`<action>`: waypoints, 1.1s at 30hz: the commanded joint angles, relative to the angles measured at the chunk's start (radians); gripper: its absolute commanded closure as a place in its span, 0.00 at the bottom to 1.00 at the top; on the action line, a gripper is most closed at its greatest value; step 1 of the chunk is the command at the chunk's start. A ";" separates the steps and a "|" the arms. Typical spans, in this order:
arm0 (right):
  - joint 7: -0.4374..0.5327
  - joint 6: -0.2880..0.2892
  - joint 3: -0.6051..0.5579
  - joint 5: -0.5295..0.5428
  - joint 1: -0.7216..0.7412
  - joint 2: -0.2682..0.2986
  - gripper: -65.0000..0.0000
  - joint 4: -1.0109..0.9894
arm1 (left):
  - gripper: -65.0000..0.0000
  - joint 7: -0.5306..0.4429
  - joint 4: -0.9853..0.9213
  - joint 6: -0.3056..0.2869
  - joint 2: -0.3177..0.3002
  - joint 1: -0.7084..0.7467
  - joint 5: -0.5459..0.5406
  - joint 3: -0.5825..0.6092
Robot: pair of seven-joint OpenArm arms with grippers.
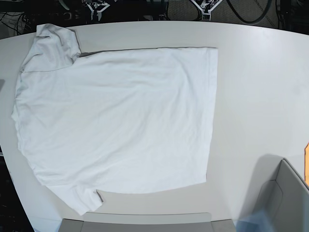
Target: Fold the T-shirt properly
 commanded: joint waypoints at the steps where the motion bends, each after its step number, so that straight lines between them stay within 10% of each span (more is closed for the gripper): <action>1: 0.004 0.000 0.003 0.002 0.002 -0.006 1.00 0.003 | 1.00 -0.006 0.002 0.005 -0.001 0.000 0.000 0.003; 33: 0.091 0.003 -0.007 -0.004 -0.081 0.001 1.00 0.052 | 1.00 -0.006 0.003 0.003 -0.022 -0.017 -0.003 -0.005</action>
